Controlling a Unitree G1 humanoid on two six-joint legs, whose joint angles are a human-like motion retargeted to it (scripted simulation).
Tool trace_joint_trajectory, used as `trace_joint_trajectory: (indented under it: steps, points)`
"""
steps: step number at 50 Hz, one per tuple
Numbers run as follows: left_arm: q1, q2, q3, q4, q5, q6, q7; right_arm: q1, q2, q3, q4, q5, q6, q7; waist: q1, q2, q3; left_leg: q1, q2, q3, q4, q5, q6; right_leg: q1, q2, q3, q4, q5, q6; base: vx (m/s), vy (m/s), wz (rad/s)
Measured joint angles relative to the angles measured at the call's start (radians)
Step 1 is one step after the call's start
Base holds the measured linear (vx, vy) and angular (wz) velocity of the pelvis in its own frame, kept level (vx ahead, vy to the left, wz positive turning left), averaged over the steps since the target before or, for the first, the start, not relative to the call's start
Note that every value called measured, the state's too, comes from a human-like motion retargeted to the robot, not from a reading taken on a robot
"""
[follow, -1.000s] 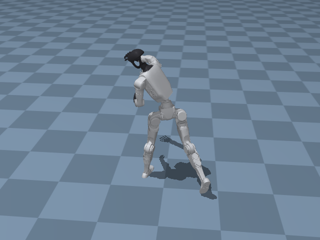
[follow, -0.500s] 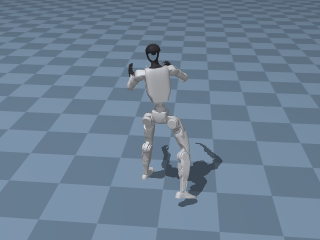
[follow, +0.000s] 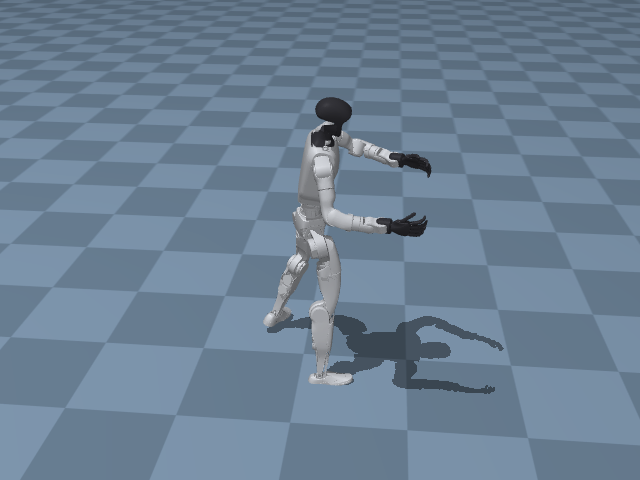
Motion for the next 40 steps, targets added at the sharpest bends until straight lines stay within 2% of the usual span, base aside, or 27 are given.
trace_joint_trajectory:
  steps: [5,9,16,22,27,32,35,37,40]
  points:
    - [0.027,-0.079,-0.032,0.021,0.016,0.022,0.011,0.103,0.007,-0.104,0.015,0.080,-0.004,0.008,-0.070,-0.001,0.001,0.018,-0.020,-0.150,0.109,0.077,0.017,-0.023,0.029,0.181,0.004,-0.007,0.040,0.19,-0.17,-1.97]
    - [0.024,-0.124,-0.086,0.005,0.049,0.027,-0.002,0.214,-0.016,-0.179,0.023,0.191,-0.036,-0.031,-0.092,0.010,-0.014,0.033,-0.048,-0.236,0.154,0.163,0.000,-0.029,0.049,0.296,-0.015,-0.001,0.072,0.18,-0.09,-1.61]
    - [0.019,-0.140,-0.156,-0.066,0.034,0.000,-0.096,0.342,-0.022,-0.357,0.061,0.601,-0.135,0.006,-0.121,0.029,-0.036,0.024,-0.107,-0.419,0.218,0.297,-0.070,-0.025,0.070,0.412,-0.052,0.012,0.080,0.12,-0.01,-0.99]
    - [0.086,-0.088,-0.167,-0.166,0.000,-0.008,-0.183,0.404,-0.024,-0.580,0.045,0.677,-0.272,-0.093,-0.117,0.020,-0.057,0.014,-0.190,-0.607,0.238,0.340,-0.116,-0.020,0.066,0.443,-0.052,0.026,0.065,0.03,0.06,-0.30]
    - [0.239,-0.023,-0.115,-0.274,-0.070,-0.007,-0.181,0.366,-0.099,-0.715,0.065,0.479,-0.322,-0.320,-0.102,0.024,-0.068,0.030,-0.184,-0.618,0.236,0.244,-0.093,-0.010,0.064,0.408,-0.045,0.035,0.063,-0.03,0.12,0.27]
    - [0.465,0.028,-0.033,-0.371,-0.237,-0.011,-0.160,0.283,-0.162,-0.758,0.010,0.228,-0.343,-0.633,-0.083,0.025,-0.088,0.065,-0.087,-0.402,0.198,0.067,-0.048,0.005,0.052,0.299,-0.027,0.046,0.060,-0.09,0.18,1.07]
    - [0.589,0.053,0.025,-0.412,-0.346,0.029,-0.202,0.264,-0.170,-0.796,-0.152,-0.024,-0.281,-0.795,-0.053,0.015,-0.114,0.088,-0.014,-0.188,0.155,-0.040,-0.023,0.021,0.029,0.179,-0.004,0.048,0.069,-0.12,0.26,2.03]
    - [0.647,0.076,0.052,-0.423,-0.373,0.054,-0.239,0.273,-0.186,-0.837,-0.236,-0.160,-0.231,-0.830,-0.016,-0.008,-0.144,0.094,0.012,-0.062,0.112,-0.104,-0.018,0.035,0.003,0.073,0.019,0.052,0.084,-0.12,0.34,2.62]
    - [0.700,0.114,0.076,-0.436,-0.394,0.088,-0.283,0.291,-0.217,-0.893,-0.341,-0.316,-0.137,-0.908,0.069,-0.052,-0.189,0.070,0.015,-0.003,0.033,-0.178,-0.025,0.065,-0.036,-0.092,0.067,0.075,0.099,-0.09,0.42,2.89]
